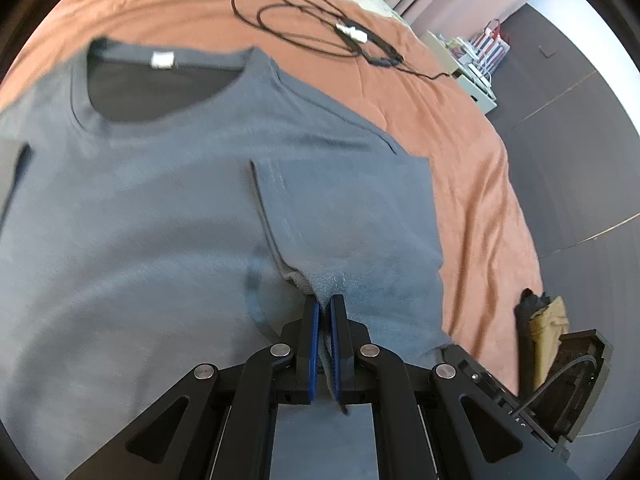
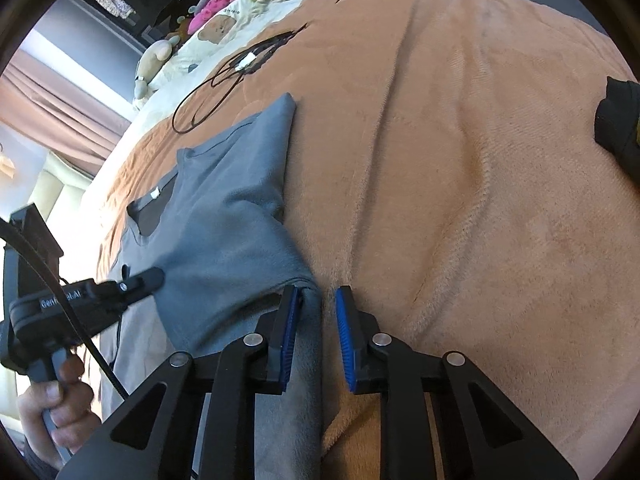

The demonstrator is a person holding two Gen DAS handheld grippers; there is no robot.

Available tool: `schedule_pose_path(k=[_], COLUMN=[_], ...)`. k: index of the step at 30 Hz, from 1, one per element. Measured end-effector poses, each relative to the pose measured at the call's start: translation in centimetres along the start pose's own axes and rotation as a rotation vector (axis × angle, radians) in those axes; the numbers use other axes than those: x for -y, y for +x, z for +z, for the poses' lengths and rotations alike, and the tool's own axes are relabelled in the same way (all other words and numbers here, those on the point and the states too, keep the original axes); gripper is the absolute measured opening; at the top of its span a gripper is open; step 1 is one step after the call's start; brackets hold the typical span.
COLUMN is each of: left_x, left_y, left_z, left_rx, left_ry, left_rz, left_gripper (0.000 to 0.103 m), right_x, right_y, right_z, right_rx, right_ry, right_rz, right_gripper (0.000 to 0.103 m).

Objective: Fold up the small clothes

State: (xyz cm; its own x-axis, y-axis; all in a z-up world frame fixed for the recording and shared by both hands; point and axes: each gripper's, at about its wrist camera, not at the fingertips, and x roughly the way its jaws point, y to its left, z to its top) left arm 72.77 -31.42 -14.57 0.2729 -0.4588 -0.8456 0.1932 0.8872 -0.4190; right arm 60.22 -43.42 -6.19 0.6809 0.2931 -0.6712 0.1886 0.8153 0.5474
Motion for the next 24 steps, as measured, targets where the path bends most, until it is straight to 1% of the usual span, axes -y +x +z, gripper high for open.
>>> schedule_pose_path(k=[3, 5, 7, 11, 13, 15, 20, 24], left_x=[-0.5, -0.6, -0.8, -1.1, -1.2, -1.2, -1.6, -1.7], left_y=[-0.1, 0.5, 1.1, 1.6, 1.4, 1.3, 1.3, 1.4], left_z=[0.1, -0.2, -0.6, -1.0, -1.0, -0.9, -0.9, -0.9], left_rx=[-0.001, -0.029, -0.055, -0.062, -0.055, -0.052, -0.061, -0.069], left_ry=[-0.002, 0.002, 0.004, 0.013, 0.018, 0.017, 0.016, 0.016], left_rz=[0.024, 0.025, 0.033, 0.043, 0.049, 0.053, 0.052, 0.042], left_gripper=[0.005, 0.005, 0.006, 0.006, 0.006, 0.006, 0.006, 0.006], right_x=[0.1, 0.1, 0.2, 0.6, 0.8, 0.7, 1.1, -0.3], right_y=[-0.1, -0.2, -0.9, -2.2, -1.5, -0.4, 0.8, 2.2], right_z=[0.4, 0.7, 1.0, 1.5, 1.6, 1.9, 2.8, 2.4], right_rx=[-0.022, -0.039, -0.024, 0.034, 0.027, 0.006, 0.008, -0.033], right_ry=[-0.002, 0.005, 0.016, 0.04, 0.053, 0.047, 0.064, 0.025], right_rz=[0.008, 0.02, 0.05, 0.12, 0.133, 0.129, 0.135, 0.139], right_gripper=[0.017, 0.017, 0.017, 0.018, 0.018, 0.018, 0.018, 0.018])
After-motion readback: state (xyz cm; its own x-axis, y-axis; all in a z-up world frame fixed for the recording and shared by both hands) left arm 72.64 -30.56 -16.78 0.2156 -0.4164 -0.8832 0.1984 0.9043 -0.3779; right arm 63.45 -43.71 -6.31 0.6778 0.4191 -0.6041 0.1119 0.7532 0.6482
